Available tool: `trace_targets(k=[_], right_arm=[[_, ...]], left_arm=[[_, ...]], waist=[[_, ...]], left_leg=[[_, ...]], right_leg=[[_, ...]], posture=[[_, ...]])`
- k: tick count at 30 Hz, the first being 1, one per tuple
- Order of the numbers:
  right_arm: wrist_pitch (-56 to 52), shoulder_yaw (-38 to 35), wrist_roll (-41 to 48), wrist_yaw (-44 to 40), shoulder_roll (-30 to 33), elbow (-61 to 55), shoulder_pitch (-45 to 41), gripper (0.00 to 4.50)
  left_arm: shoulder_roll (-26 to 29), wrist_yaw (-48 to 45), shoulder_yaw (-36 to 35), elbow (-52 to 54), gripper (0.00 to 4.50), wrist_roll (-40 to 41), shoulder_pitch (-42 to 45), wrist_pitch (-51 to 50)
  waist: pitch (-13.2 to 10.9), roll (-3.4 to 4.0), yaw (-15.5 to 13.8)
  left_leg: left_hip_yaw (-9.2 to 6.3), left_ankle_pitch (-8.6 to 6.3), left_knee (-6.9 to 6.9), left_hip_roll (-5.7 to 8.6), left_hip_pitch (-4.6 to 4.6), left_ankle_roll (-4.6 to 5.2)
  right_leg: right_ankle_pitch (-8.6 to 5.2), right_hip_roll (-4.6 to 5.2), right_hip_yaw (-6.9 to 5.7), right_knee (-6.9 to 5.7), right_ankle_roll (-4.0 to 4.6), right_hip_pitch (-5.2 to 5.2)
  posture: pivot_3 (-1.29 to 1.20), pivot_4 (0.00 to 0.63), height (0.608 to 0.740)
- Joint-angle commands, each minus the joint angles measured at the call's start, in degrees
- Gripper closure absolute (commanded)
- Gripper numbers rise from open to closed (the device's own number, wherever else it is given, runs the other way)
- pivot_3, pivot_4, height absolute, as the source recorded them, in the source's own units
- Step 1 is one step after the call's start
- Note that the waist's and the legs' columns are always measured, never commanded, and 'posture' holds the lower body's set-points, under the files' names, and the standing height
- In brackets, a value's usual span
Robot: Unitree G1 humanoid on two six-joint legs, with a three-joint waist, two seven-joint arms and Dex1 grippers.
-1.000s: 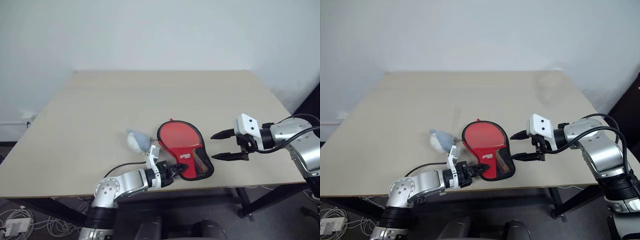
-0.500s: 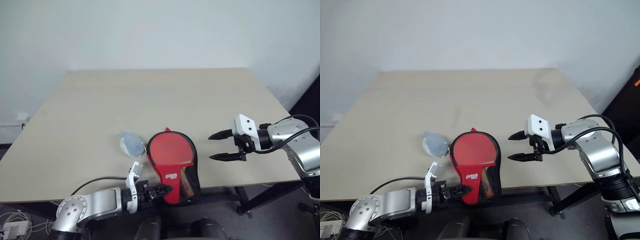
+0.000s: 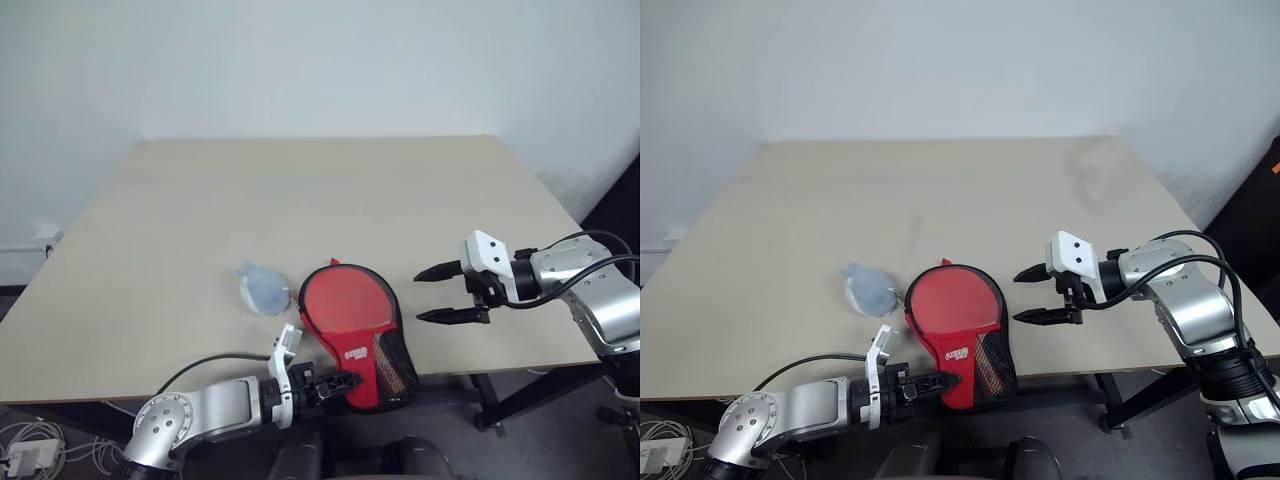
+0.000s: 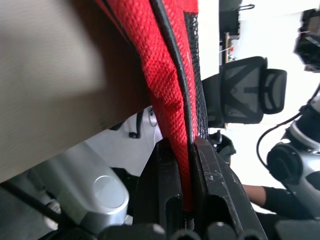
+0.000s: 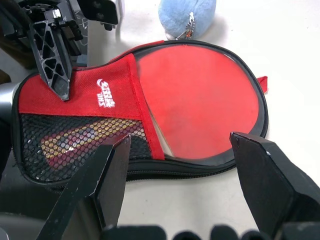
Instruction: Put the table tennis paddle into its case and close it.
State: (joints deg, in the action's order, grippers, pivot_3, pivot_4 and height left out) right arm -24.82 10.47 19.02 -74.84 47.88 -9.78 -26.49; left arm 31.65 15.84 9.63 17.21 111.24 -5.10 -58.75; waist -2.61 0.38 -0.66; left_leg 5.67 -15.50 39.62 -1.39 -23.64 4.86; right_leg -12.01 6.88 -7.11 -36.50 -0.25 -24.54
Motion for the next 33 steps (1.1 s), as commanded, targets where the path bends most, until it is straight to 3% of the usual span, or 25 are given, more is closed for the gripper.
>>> trace_targets(k=[1, 7, 13, 15, 19, 22, 31, 33], right_arm=[[0.2, -0.8, 0.2, 0.1, 0.2, -1.3, -1.7, 1.05], [0.0, -0.5, 0.2, 0.6, -0.4, -1.5, -1.8, 1.05], [-0.4, -0.3, 0.3, 1.4, -1.8, -1.1, -2.1, 1.05], [-0.9, -0.2, 0.5, 1.8, -2.4, -0.9, -2.5, 1.05], [-5.3, 0.1, 1.6, 4.3, -5.1, -0.9, -4.6, 1.05], [-11.1, 0.9, 2.1, 8.6, -9.2, -0.9, -6.5, 1.05], [-17.5, 3.7, 1.0, 19.0, -20.3, -0.3, -8.6, 1.05], [-19.3, 3.8, 1.0, 21.4, -22.7, 1.2, -9.3, 0.69]], left_arm=[[1.4, -1.4, 0.4, 1.6, 4.47, 0.8, 1.1, 0.0], [7.6, -6.2, -2.9, 3.1, 2.63, 1.8, 0.9, -1.3], [19.1, -15.1, -9.9, 6.4, 0.57, 1.2, -1.0, -4.5], [22.7, -21.6, -13.4, 9.8, 0.05, -3.1, -1.2, -6.3], [25.5, -33.5, -20.9, 12.7, 0.05, -14.5, 1.4, -3.1], [24.8, -38.1, -22.9, 8.0, 0.05, -25.4, 6.8, 2.5], [21.5, -50.0, -21.5, -7.2, 0.05, -55.0, 14.0, 19.7], [20.5, -52.8, -21.0, -9.0, 0.0, -59.4, 13.1, 22.8]], waist=[[0.0, 0.0, 0.0], [-0.2, 0.02, 0.0], [-0.6, 0.3, 0.1], [-0.6, 0.28, 0.0], [-0.7, 0.27, 0.1], [-0.6, 0.25, 0.0], [-0.6, 0.21, 0.2], [-0.6, 0.21, 0.3]], left_leg=[[0.0, 0.0, 0.0, 0.0, 0.0, 0.0], [0.01, 0.0, -0.02, -0.01, 0.0, 0.0], [0.07, 0.0, -0.1, -0.02, -0.01, -0.01], [0.18, 0.01, -0.15, -0.01, -0.07, -0.02], [0.41, 0.08, -0.2, 0.0, -0.39, -0.14], [0.43, 0.2, -0.28, -0.01, -0.52, -0.33], [0.47, 0.39, -0.4, -0.3, -0.81, -0.6], [0.54, 0.39, -0.43, -0.36, -0.83, -0.61]], right_leg=[[0.0, 0.0, 0.0, 0.0, 0.0, 0.0], [0.0, -0.02, -0.01, 0.0, 0.0, -0.03], [0.0, -0.05, 0.0, -0.03, 0.0, -0.13], [0.0, -0.06, -0.01, -0.04, 0.0, -0.25], [0.01, -0.1, 0.03, -0.1, 0.0, -0.67], [0.04, -0.18, 0.0, -0.12, 0.04, -0.83], [0.2, -0.81, 0.03, -0.14, 0.03, -1.01], [0.21, -0.84, 0.07, -0.14, 0.03, -1.05]], posture=[[0.0, 0.0, 0.706], [0.0, 0.0, 0.706], [0.0, 0.0, 0.706], [0.0, 0.0, 0.706], [0.0, 0.0, 0.706], [0.0, 0.0, 0.706], [0.0, 0.0, 0.706], [0.0, 0.0, 0.706]])
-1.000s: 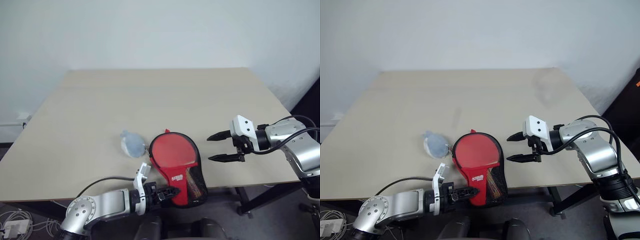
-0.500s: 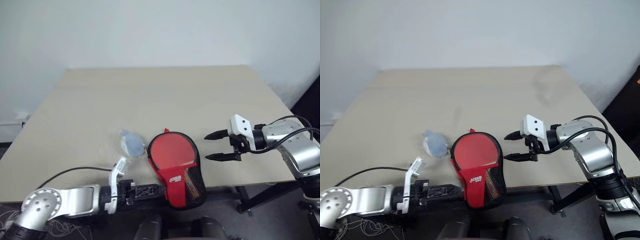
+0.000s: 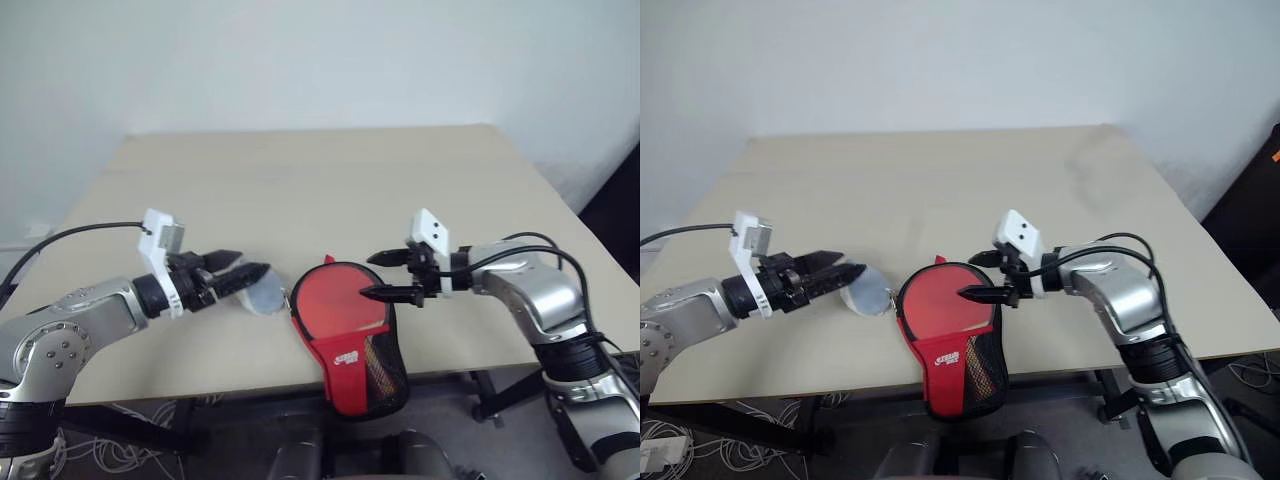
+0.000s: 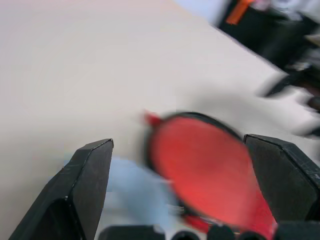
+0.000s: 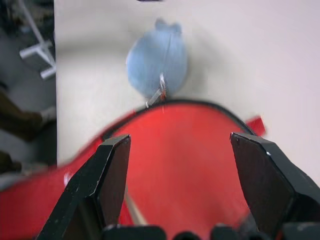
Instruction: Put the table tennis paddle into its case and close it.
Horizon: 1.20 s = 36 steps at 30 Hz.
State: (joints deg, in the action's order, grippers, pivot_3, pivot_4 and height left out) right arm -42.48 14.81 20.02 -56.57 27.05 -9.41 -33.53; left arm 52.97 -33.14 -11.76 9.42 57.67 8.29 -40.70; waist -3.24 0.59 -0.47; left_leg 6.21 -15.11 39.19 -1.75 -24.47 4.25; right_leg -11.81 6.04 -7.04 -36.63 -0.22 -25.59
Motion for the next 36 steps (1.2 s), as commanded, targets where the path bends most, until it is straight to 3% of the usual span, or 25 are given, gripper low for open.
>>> trace_targets(k=[1, 3, 9, 17, 36], right_arm=[[-2.0, -0.2, -0.3, 4.2, -2.9, 1.5, -2.5, 0.5], [-2.7, 0.0, -0.4, 5.8, -4.7, 2.5, -2.8, 0.04], [-2.4, 0.9, -2.0, 12.0, -10.6, 5.6, -3.1, 0.04], [-2.0, 1.1, -2.8, 15.5, -13.8, 8.7, -2.6, 0.04], [-3.9, 5.9, -3.8, 18.3, -17.1, 9.6, 2.1, 0.04]], left_arm=[[-1.5, -5.0, 0.5, -2.2, 0.0, -8.1, -0.8, 6.6], [-2.7, -6.9, 0.5, -4.4, 0.0, -11.3, -1.5, 8.8], [-8.9, -7.2, 1.6, -8.2, 0.0, -17.0, -1.3, 10.4], [-14.2, -9.0, 2.8, -9.2, 0.0, -20.8, -2.1, 10.3], [-17.7, -11.9, 3.4, -13.2, 0.0, -26.0, -2.6, 9.7]], waist=[[0.0, 0.0, 0.4], [0.0, -0.01, 0.4], [0.0, -0.05, 0.4], [0.0, -0.07, 0.5], [0.1, -0.2, 0.6]], left_leg=[[0.04, 0.0, -0.01, -0.01, 0.0, 0.0], [0.1, 0.01, 0.01, -0.04, 0.0, -0.01], [0.14, 0.09, 0.06, -0.16, 0.01, -0.11], [0.17, 0.12, 0.09, -0.2, 0.01, -0.12], [0.71, 0.14, 0.13, -0.33, 0.08, -0.13]], right_leg=[[0.0, 0.0, 0.01, -0.01, 0.01, -0.01], [0.04, 0.0, 0.03, -0.01, 0.05, -0.02], [0.16, -0.06, 0.03, -0.06, 0.23, -0.06], [0.19, -0.12, 0.05, -0.12, 0.26, -0.07], [0.24, -0.19, 0.1, -0.19, 0.33, -0.08]], posture=[[0.0, 0.0, 0.706], [0.0, 0.0, 0.706], [0.0, 0.0, 0.706], [0.0, 0.0, 0.706], [0.0, 0.0, 0.706]])
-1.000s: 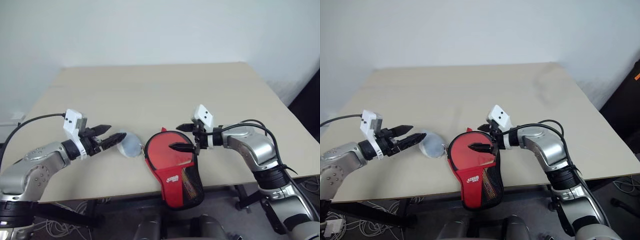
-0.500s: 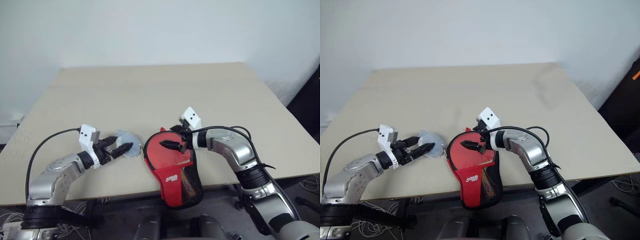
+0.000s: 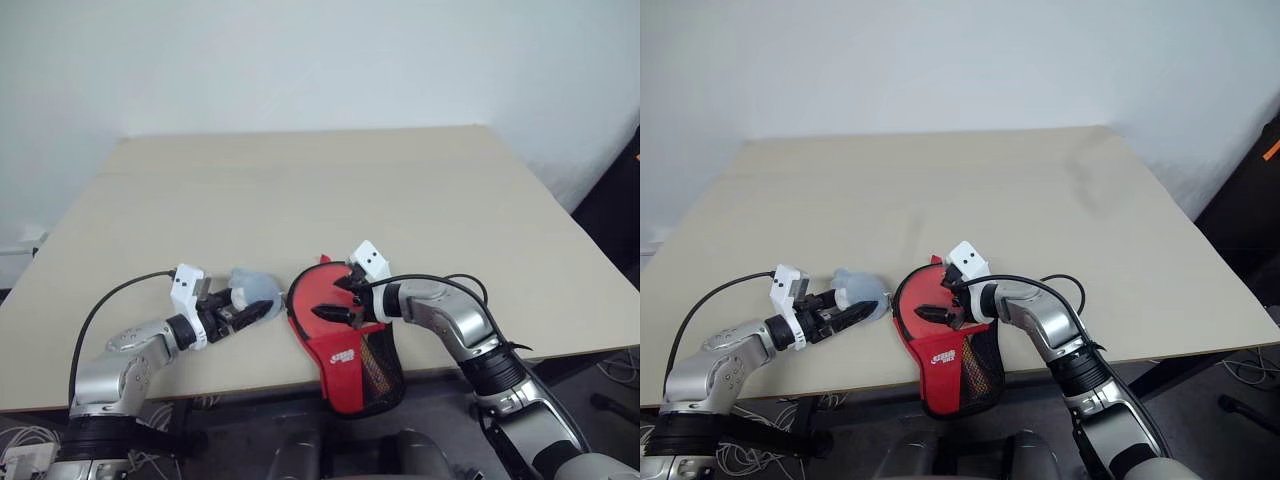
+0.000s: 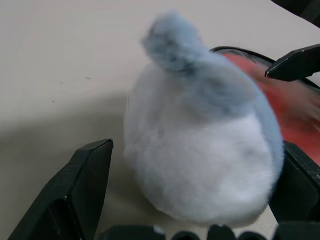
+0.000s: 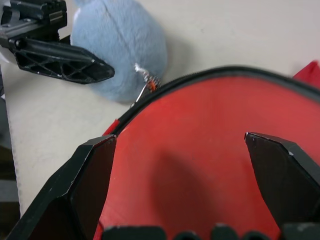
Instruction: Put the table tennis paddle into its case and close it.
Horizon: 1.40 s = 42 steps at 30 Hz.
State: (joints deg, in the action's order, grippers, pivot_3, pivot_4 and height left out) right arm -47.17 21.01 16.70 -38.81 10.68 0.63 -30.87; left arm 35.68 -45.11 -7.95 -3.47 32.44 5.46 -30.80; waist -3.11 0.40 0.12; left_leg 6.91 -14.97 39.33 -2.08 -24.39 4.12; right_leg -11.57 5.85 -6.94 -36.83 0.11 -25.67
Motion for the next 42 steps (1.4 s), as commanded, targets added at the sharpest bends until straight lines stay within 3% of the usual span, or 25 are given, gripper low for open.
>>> trace_targets(k=[1, 4, 15, 19, 34, 37, 42], right_arm=[[0.8, -0.3, -0.6, 0.8, -1.0, -0.1, -0.6, 0.04], [0.5, -0.4, -0.6, 1.2, -1.4, 0.3, -0.4, 0.04], [-1.6, 0.0, -1.2, 1.7, -1.5, -0.1, 0.2, 0.0], [-2.7, 0.5, -1.5, 2.1, -1.5, 0.3, 0.2, 0.0], [0.8, 2.3, -5.0, 3.0, -1.9, 3.5, 0.5, 0.0], [1.2, 1.9, -5.4, 3.4, -2.3, 4.0, 0.6, 0.55], [1.4, 1.6, -5.6, 3.3, -2.6, 4.4, 0.6, 2.24]], left_arm=[[-0.6, 0.1, -0.3, -0.3, 0.0, -0.8, 0.3, -0.4], [-1.1, 0.3, 0.2, -0.8, 0.0, -1.6, 0.5, -0.7], [-1.7, 0.5, -0.2, -4.0, 3.36, -2.5, 3.4, -0.5], [-1.1, 0.3, 0.4, -5.6, 4.04, -4.3, 5.7, 1.2], [1.1, -3.5, 2.8, -10.0, 4.11, -10.9, 17.7, 5.0], [1.2, -3.9, 3.0, -11.1, 4.11, -12.1, 19.3, 5.7], [0.8, -4.1, 3.4, -14.4, 4.11, -14.1, 22.0, 7.5]], waist=[[0.0, -0.02, 0.0], [0.1, -0.07, 0.0], [0.4, -0.24, 0.0], [0.5, -0.34, 0.0], [0.6, -0.51, 0.0], [0.6, -0.53, 0.1], [0.6, -0.57, 0.6]], left_leg=[[0.0, 0.0, 0.0, 0.0, 0.01, 0.0], [0.01, 0.0, 0.01, -0.01, 0.02, 0.0], [0.03, 0.01, 0.05, -0.03, 0.22, -0.02], [0.04, 0.01, 0.05, -0.04, 0.32, -0.02], [0.15, 0.01, 0.03, -0.07, 0.46, -0.02], [0.17, 0.01, 0.03, -0.08, 0.46, -0.02], [0.18, 0.01, 0.03, -0.09, 0.45, -0.02]], right_leg=[[0.0, 0.0, 0.0, -0.01, 0.0, 0.0], [0.0, 0.0, 0.0, -0.01, 0.0, 0.01], [0.01, -0.01, 0.02, -0.07, 0.01, 0.15], [0.01, 0.0, 0.03, -0.09, 0.01, 0.23], [0.01, -0.02, 0.12, -0.15, 0.02, 0.27], [0.01, -0.03, 0.14, -0.15, 0.02, 0.26], [0.01, -0.04, 0.14, -0.17, 0.01, 0.25]], posture=[[0.0, 0.0, 0.706], [0.0, 0.0, 0.706], [0.0, 0.0, 0.706], [0.0, 0.0, 0.706], [0.0, 0.0, 0.706], [0.0, 0.0, 0.706], [0.0, 0.0, 0.706]])
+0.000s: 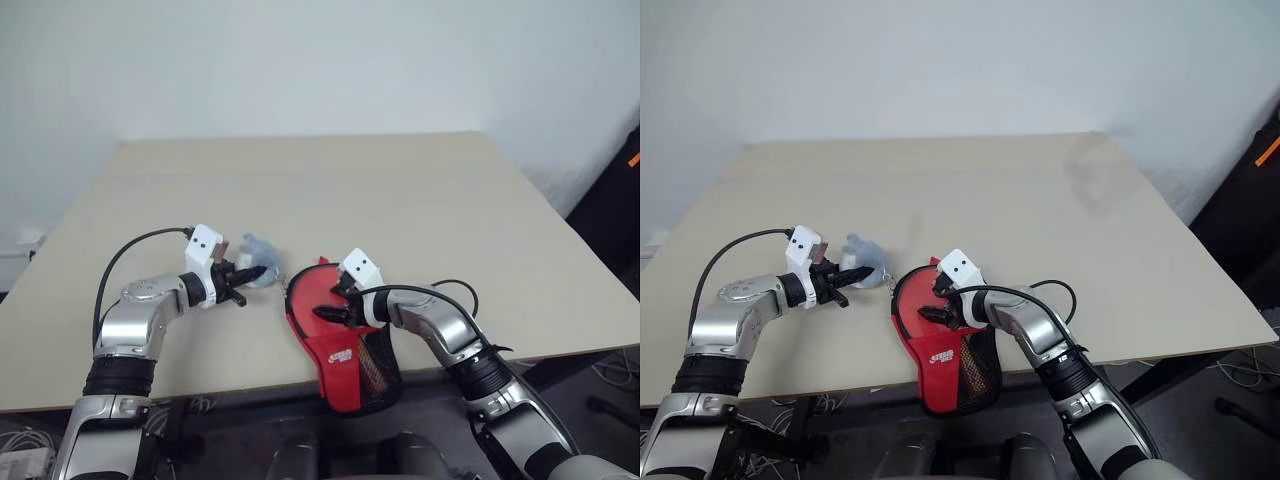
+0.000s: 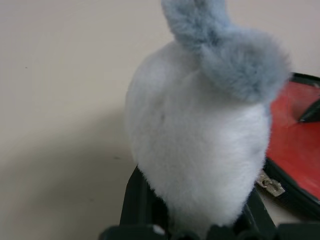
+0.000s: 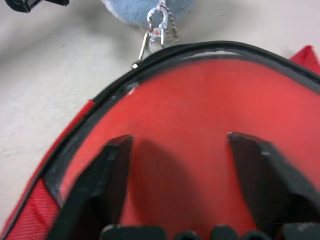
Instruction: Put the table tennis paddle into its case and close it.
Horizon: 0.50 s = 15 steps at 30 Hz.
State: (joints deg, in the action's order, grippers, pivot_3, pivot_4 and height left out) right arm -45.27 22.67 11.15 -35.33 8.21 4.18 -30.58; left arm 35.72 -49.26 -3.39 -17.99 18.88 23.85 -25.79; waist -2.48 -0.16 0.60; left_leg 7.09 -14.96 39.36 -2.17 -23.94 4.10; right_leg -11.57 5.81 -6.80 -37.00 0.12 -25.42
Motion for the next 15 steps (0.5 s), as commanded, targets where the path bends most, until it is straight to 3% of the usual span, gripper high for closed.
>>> trace_targets(k=[1, 6, 15], right_arm=[[-0.5, -0.1, -0.1, -0.2, -0.2, 0.9, 0.3, 2.55], [-0.4, 0.3, -0.4, -0.4, -0.2, 1.1, 0.4, 4.38], [0.1, 2.7, -1.9, -0.9, 0.1, 2.0, 0.5, 4.49]], left_arm=[[0.6, 0.0, -0.9, -0.1, 4.11, -0.9, 3.8, 2.8], [-0.4, -0.2, 0.1, 0.0, 4.11, -1.7, 4.4, 3.1], [-0.7, -1.4, 2.6, 0.2, 4.11, -3.7, 4.8, 3.4]], waist=[[0.0, -0.02, 0.3], [0.0, -0.02, 0.7], [0.0, -0.05, 0.7]], left_leg=[[-0.01, 0.0, 0.0, 0.0, 0.0, 0.0], [0.0, 0.0, 0.0, 0.0, 0.0, 0.0], [0.0, 0.0, 0.0, -0.01, 0.0, 0.0]], right_leg=[[0.0, 0.0, 0.0, 0.0, 0.0, 0.0], [0.0, 0.0, 0.0, 0.0, 0.0, 0.0], [0.0, 0.0, 0.0, 0.0, -0.01, 0.01]], posture=[[0.0, 0.0, 0.706], [0.0, 0.0, 0.706], [0.0, 0.0, 0.706]])
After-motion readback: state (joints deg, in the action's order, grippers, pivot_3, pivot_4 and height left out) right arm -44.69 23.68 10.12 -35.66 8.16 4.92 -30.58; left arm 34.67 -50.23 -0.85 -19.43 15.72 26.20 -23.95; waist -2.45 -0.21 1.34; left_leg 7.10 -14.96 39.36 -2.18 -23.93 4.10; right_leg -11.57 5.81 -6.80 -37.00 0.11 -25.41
